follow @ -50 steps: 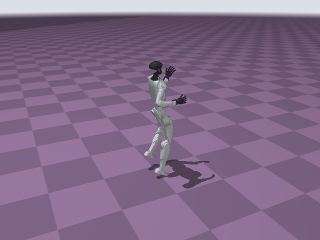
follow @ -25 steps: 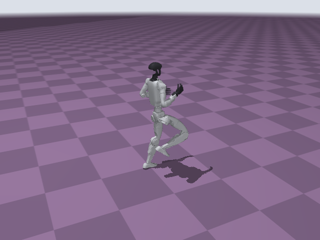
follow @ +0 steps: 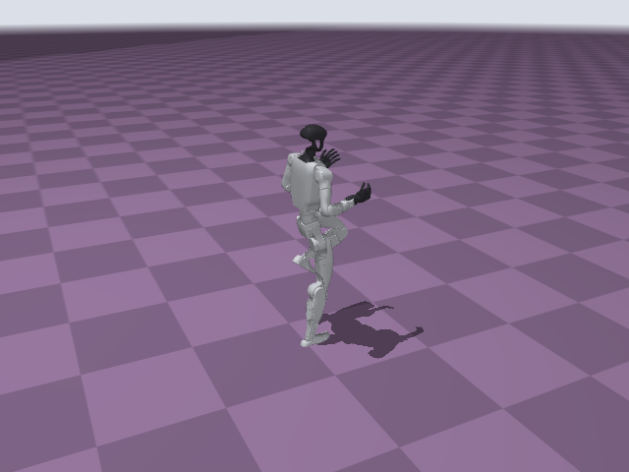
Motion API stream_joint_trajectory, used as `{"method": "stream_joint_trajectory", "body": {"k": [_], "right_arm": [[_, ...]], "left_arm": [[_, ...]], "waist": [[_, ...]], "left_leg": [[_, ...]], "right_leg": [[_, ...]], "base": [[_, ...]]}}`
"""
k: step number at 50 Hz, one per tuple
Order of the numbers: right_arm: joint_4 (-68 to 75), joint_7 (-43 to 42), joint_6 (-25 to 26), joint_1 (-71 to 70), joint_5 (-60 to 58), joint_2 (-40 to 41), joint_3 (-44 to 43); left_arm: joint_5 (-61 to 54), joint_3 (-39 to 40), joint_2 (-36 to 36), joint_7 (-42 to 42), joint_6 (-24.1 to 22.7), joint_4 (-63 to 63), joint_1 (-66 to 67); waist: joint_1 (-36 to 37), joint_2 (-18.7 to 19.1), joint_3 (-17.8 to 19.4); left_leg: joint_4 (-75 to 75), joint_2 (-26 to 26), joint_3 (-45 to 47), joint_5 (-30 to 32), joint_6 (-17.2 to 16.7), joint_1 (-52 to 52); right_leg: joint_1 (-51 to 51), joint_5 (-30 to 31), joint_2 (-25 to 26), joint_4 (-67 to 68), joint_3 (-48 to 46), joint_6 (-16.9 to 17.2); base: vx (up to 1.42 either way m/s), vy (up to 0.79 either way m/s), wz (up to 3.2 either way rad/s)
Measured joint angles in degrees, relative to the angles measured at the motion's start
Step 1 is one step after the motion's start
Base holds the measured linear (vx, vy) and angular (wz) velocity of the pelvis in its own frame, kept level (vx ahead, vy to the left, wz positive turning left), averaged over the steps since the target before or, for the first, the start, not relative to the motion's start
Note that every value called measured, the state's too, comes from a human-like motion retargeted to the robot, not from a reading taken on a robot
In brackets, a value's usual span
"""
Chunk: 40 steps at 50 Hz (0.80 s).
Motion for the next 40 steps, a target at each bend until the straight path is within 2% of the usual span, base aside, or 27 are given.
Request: {"method": "stream_joint_trajectory", "body": {"k": [2,3,5,7,8,10,12,13,15,16,17,19,20,22,23,25,27,30,32,33,35,37,38,39,40], "right_arm": [[-2.40,-1.46,-0.71,-14.16,-0.29,0.97,1.06],[-5.14,-1.07,-0.93,-19.32,0.28,2.13,0.89],[-12.48,-0.74,-1.19,-22.83,1.33,5.02,-0.73],[-21.16,-2.72,-1.13,-19.66,-0.39,6.79,-1.41],[-24.83,-2.73,-1.13,-17.75,-1.04,7.04,-1.13],[-29.97,0.07,-1.40,-13.24,1.14,6.46,-0.50],[-30.24,3.45,-0.82,-9.00,4.38,5.76,1.12],[-29.40,4.47,-0.61,-6.20,4.45,5.57,2.40],[-25.14,3.74,-0.34,-2.26,2.65,5.41,6.07],[-22.60,2.95,-0.18,-0.59,0.35,5.21,7.05],[-19.97,2.33,-0.03,0.80,-2.13,5.02,7.69],[-14.19,1.85,0.05,2.31,-7.76,4.81,7.13],[-11.17,1.72,-0.03,2.86,-10.49,4.86,6.40],[-7.05,0.94,-0.40,4.73,-8.97,4.96,3.25],[-6.73,1.02,-0.90,6.68,-5.35,4.62,1.02],[-9.90,2.47,-2.38,13.56,0.94,2.47,-2.86],[-15.97,5.42,-3.26,21.85,3.68,-2.41,-5.25],[-22.40,10.83,-2.74,31.61,7.86,-11.49,-8.73],[-22.46,13.02,-1.73,38.01,8.22,-13.61,-12.50],[-21.82,13.64,-0.90,40.93,6.97,-13.23,-14.22],[-18.15,12.33,0.86,41.93,4.45,-10.84,-13.79],[-13.23,10.50,2.61,36.90,0.13,-8.08,-11.46],[-9.96,9.85,3.52,32.91,0.30,-7.83,-9.57],[-5.99,9.37,4.03,27.94,0.22,-6.98,-7.68],[-1.66,8.98,4.33,22.48,0.02,-5.83,-5.79]], "left_arm": [[-3.77,3.84,2.43,-1.35,0.19,2.49,11.73],[-4.77,4.57,4.51,-2.58,0.30,2.98,17.77],[-4.29,4.07,11.73,-3.86,0.20,1.41,28.55],[-2.56,2.45,19.09,-3.44,0.85,-1.08,33.70],[-2.00,2.05,21.01,-3.73,1.51,-1.69,35.23],[-2.66,2.93,21.49,-5.42,3.14,-2.03,39.47],[-3.89,5.00,17.76,-6.70,5.35,-1.10,43.99],[-2.28,5.21,15.30,-6.49,6.87,-0.13,44.81],[3.56,3.72,10.28,-3.97,8.36,3.39,42.39],[6.42,2.62,8.82,-2.61,8.71,5.20,38.89],[8.96,1.45,7.46,-1.48,8.76,7.13,34.88],[11.92,-1.46,5.17,-0.14,7.20,11.55,24.21],[12.61,-3.18,4.06,0.58,5.95,13.88,18.22],[13.29,-6.45,4.60,4.44,4.25,17.10,2.59],[13.76,-7.84,5.72,6.31,4.04,17.58,-6.30],[15.81,-9.96,6.37,7.56,4.38,15.72,-21.35],[18.68,-10.12,4.97,6.63,4.71,11.29,-27.91],[21.79,-8.42,3.32,9.02,4.91,3.49,-26.52],[19.75,-6.40,1.96,7.05,4.84,-1.21,-22.74],[17.76,-5.32,1.29,4.72,4.83,-3.44,-20.57],[13.60,-4.06,0.72,1.20,4.32,-6.81,-15.64],[8.52,-4.43,-0.94,-0.62,3.29,-7.94,-12.28],[7.54,-4.08,-0.89,-0.76,2.72,-7.61,-9.27],[6.13,-3.32,-0.48,-0.94,2.11,-6.85,-6.65],[4.51,-2.36,0.11,-1.12,1.47,-5.86,-4.23]], "waist": [[1.88,1.61,5.56],[1.48,0.73,4.78],[0.70,-1.58,-2.04],[3.78,-3.99,-8.01],[5.84,-4.89,-9.75],[8.65,-4.03,-11.78],[7.78,1.24,-11.48],[6.26,4.43,-10.96],[1.54,6.61,-12.50],[-0.61,7.54,-13.22],[-2.56,8.31,-13.73],[-5.76,8.80,-13.21],[-7.52,8.64,-12.20],[-13.59,6.77,-5.91],[-16.43,5.71,-2.76],[-17.42,4.98,-1.94],[-14.97,5.74,-8.45],[-18.96,8.70,-18.70],[-22.40,10.09,-20.36],[-22.80,9.65,-19.35],[-20.69,5.81,-16.46],[-15.11,2.10,-12.41],[-12.91,0.21,-12.26],[-10.99,-0.99,-11.85],[-9.21,-1.84,-11.29]], "left_leg": [[4.86,2.01,-1.55,-1.73,-2.95,-4.44],[4.94,1.88,-1.34,-1.41,-1.31,-7.14],[0.68,-0.82,-0.60,0.66,4.07,-11.20],[-10.49,-5.02,1.38,4.87,7.61,-7.70],[-17.88,-6.31,2.43,7.85,8.25,-3.42],[-34.90,-4.98,3.89,13.81,8.18,9.86],[-56.13,-0.87,3.51,20.95,4.52,27.80],[-68.07,0.45,2.01,26.43,2.05,36.03],[-91.05,-0.67,-2.17,40.27,-2.37,45.45],[-98.74,-0.26,-4.26,42.48,-4.57,47.72],[-104.86,0.35,-5.71,41.37,-6.23,49.58],[-109.26,2.11,-5.33,24.63,-6.04,51.41],[-109.94,2.70,-4.46,15.09,-4.67,52.14],[-104.32,1.86,-7.24,5.11,1.23,51.49],[-99.11,0.96,-10.25,2.96,3.77,49.43],[-94.76,0.04,-11.82,3.82,5.05,46.47],[-104.37,0.73,-7.47,10.94,3.76,49.53],[-119.07,1.87,-7.27,30.68,-1.17,52.89],[-120.59,1.42,-10.31,40.73,-4.77,53.70],[-118.27,0.53,-10.39,41.24,-4.36,54.73],[-101.96,-3.11,-7.49,34.48,0.24,52.50],[-71.01,-5.74,-2.35,23.18,4.78,40.32],[-55.27,-6.00,0.39,18.50,6.34,32.10],[-40.48,-5.09,2.17,15.04,7.03,23.02],[-26.16,-3.58,3.47,12.18,7.29,13.50]], "right_leg": [[-7.56,-4.44,2.69,16.49,3.83,-2.40],[-9.34,-4.30,2.13,18.29,3.28,-1.57],[-7.77,0.73,-0.47,9.77,-1.01,0.37],[-3.79,13.61,-3.23,-2.88,-4.05,3.80],[-2.89,20.68,-4.11,-6.66,-4.29,5.80],[-1.75,30.17,-3.22,-9.22,-5.29,7.47],[-3.06,26.46,1.45,1.53,-9.87,3.40],[-6.68,21.25,4.08,13.49,-13.00,0.31],[-23.80,9.07,5.21,46.71,-17.34,-4.52],[-33.22,5.02,5.84,61.22,-18.71,-5.41],[-42.63,1.52,6.39,74.97,-19.88,-5.58],[-60.24,-2.49,6.86,97.64,-20.99,-2.09],[-67.91,-3.67,6.77,107.22,-21.12,0.66],[-73.68,-6.39,4.59,118.98,-20.49,6.44],[-74.17,-7.90,2.87,122.11,-20.18,8.13],[-75.22,-9.06,1.10,123.47,-19.79,6.85],[-74.74,-6.51,3.69,117.23,-19.70,2.89],[-65.06,0.77,7.68,97.39,-20.70,0.89],[-50.27,7.90,5.94,77.88,-22.54,1.17],[-40.88,12.29,5.35,66.42,-22.74,2.27],[-22.83,23.74,5.01,40.72,-18.35,6.03],[-10.55,35.52,2.99,17.22,-10.08,9.84],[-7.41,37.90,1.05,9.06,-6.31,11.03],[-5.99,33.56,-0.49,4.62,-4.11,10.51],[-5.42,25.85,-1.83,2.04,-2.70,9.15]], "base": [[-0.20,-0.03,-1.30],[0.03,0.00,0.34],[0.25,0.05,1.56],[0.32,0.10,1.13],[0.27,0.09,0.17],[0.20,0.08,-0.62],[0.11,0.09,-0.92],[0.03,0.11,-0.41],[-0.04,0.10,0.19],[-0.08,0.07,0.41],[-0.11,0.05,0.31],[-0.12,0.07,0.24],[-0.15,0.09,0.86],[-0.18,0.07,1.86],[-0.15,0.04,1.92],[0.00,0.00,0.55],[0.25,-0.08,-1.34],[0.31,-0.15,-0.24],[0.24,-0.11,1.24],[0.19,-0.08,1.01],[0.11,-0.08,0.13],[-0.02,-0.09,-0.92],[-0.10,-0.10,-0.90],[-0.14,-0.11,-0.64],[-0.18,-0.11,-0.56]]}}
